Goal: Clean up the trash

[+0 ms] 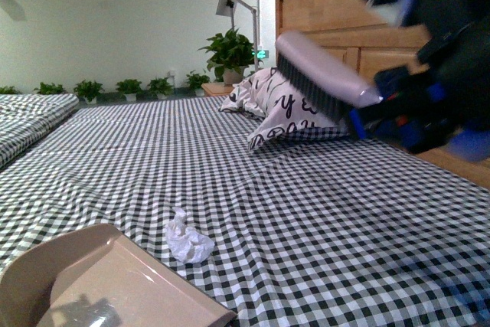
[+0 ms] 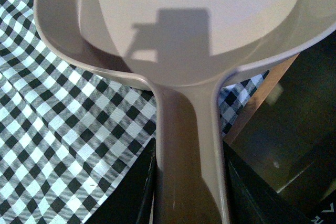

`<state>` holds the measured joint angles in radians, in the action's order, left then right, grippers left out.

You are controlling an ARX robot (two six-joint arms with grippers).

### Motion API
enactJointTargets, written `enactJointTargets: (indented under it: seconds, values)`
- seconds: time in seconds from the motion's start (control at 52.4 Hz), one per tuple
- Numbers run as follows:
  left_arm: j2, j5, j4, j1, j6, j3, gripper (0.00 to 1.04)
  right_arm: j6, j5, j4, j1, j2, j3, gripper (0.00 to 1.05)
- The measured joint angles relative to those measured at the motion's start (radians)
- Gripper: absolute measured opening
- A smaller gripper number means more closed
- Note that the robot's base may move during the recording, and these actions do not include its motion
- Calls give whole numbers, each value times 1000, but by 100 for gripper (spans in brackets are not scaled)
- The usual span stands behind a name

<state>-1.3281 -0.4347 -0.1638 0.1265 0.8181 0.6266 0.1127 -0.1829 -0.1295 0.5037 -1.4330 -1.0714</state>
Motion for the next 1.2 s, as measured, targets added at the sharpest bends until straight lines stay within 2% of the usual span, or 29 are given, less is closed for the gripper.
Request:
enactJointTargets:
  seconds: [0.248,0.477,0.954,1.202]
  values:
    - [0,0,0,0,0,0,29,-43,19,-19,21,-317,-130,19]
    - [0,0,0,0,0,0,29,-72,44,0,55,-399,-172,19]
    - [0,0,0,0,1,0,29,-70,-7,34,106,-544,-202,19]
    - [0,0,0,0,1,0,29,-64,8,30,123,-567,-204,19]
